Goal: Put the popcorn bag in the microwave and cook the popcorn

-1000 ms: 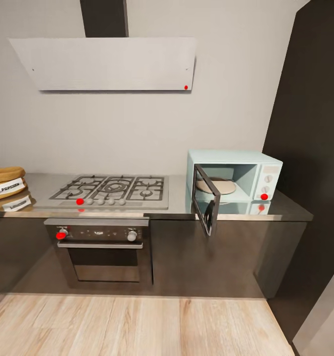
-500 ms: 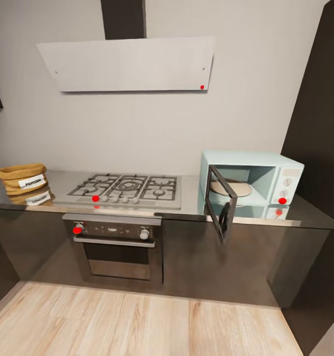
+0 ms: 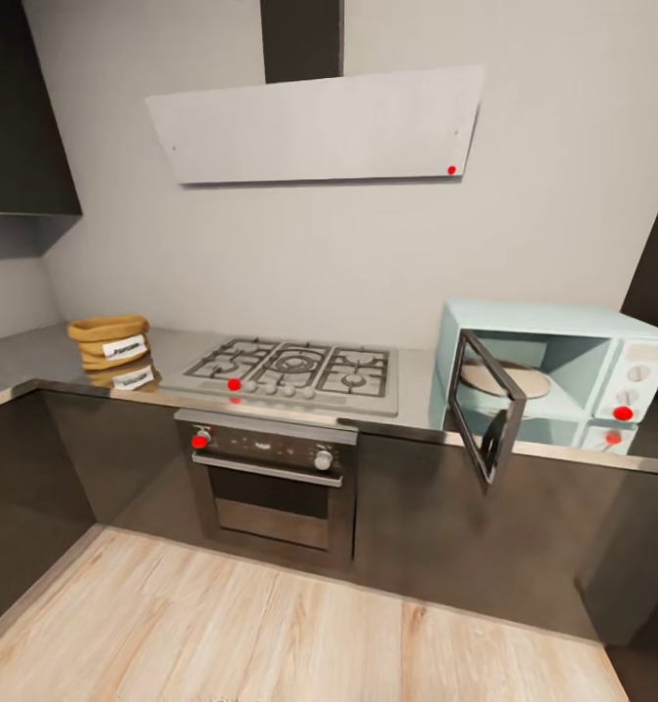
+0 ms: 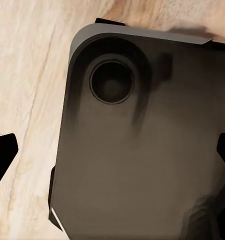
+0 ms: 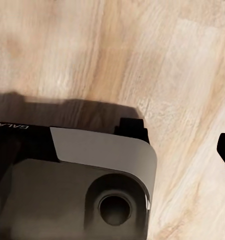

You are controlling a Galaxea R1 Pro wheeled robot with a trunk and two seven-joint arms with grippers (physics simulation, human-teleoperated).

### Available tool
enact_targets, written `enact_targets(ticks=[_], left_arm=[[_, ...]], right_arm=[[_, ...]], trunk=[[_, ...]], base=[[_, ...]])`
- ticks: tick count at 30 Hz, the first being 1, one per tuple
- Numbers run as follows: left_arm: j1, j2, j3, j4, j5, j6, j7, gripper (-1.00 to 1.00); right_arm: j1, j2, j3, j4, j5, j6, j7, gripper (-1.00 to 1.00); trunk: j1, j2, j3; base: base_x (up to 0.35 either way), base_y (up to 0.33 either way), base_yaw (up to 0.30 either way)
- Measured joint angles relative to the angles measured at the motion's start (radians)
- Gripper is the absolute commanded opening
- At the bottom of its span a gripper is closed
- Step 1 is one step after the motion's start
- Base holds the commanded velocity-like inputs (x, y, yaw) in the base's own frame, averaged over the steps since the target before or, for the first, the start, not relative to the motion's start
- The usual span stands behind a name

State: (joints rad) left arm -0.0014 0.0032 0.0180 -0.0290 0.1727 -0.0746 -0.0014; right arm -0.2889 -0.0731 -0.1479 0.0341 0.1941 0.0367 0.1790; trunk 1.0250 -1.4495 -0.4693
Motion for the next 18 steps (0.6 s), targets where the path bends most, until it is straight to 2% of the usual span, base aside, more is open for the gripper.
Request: enact_targets(ticks=[18], left_arm=[[0.000, 0.000, 0.001, 0.000, 0.000, -0.006, 0.000, 1.00]], right_arm=[[0.000, -0.001, 0.000, 0.000, 0.001, -0.003, -0.004, 1.00]], trunk=[[0.000, 0.000, 0.000]], base=[[0.000, 0.000, 0.269]])
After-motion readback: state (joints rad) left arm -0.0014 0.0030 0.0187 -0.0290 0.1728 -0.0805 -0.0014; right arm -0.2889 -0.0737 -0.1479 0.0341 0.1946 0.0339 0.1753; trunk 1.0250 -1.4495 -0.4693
